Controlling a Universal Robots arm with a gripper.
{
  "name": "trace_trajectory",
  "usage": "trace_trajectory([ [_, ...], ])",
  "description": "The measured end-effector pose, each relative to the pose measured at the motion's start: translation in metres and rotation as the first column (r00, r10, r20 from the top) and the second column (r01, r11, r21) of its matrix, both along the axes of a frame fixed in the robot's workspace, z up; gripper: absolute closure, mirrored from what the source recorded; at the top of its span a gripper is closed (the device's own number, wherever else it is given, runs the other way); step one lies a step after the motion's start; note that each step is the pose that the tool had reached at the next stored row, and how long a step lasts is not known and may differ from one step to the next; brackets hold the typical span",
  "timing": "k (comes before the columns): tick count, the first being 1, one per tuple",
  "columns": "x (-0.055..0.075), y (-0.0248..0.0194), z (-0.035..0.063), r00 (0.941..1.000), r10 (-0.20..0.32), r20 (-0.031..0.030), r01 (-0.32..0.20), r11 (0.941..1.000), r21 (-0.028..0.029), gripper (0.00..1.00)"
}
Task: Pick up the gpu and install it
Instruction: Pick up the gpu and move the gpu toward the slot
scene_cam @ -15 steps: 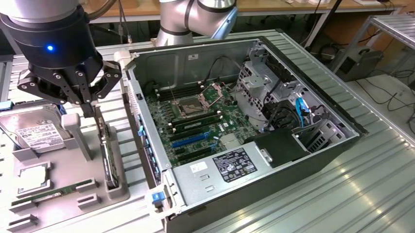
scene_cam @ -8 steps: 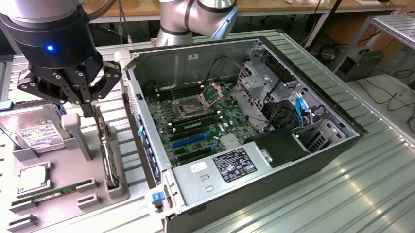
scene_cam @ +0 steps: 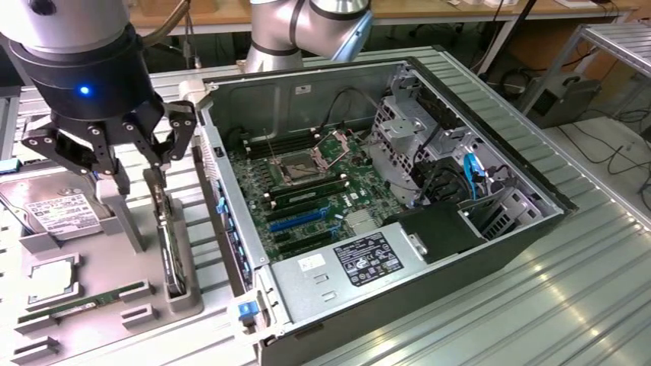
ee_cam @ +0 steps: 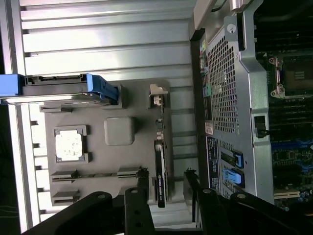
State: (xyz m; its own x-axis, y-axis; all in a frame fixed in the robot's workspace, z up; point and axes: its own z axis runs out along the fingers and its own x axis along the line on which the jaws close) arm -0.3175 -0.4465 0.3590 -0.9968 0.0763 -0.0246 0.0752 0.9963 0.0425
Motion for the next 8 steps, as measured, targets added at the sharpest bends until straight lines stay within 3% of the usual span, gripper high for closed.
trace_trajectory([
  [1, 0.000, -0.0017, -0.0022, 1.0000, 0.000, -0.0001, 0.000, 1.0000, 0.0000, 0.58],
  [4, 0.000, -0.0138, -0.0153, 1.0000, 0.000, 0.0001, 0.000, 1.0000, 0.0002, 0.58],
  [8, 0.000, -0.0158, -0.0269, 1.0000, 0.000, 0.0006, 0.000, 1.0000, 0.0000, 0.58],
])
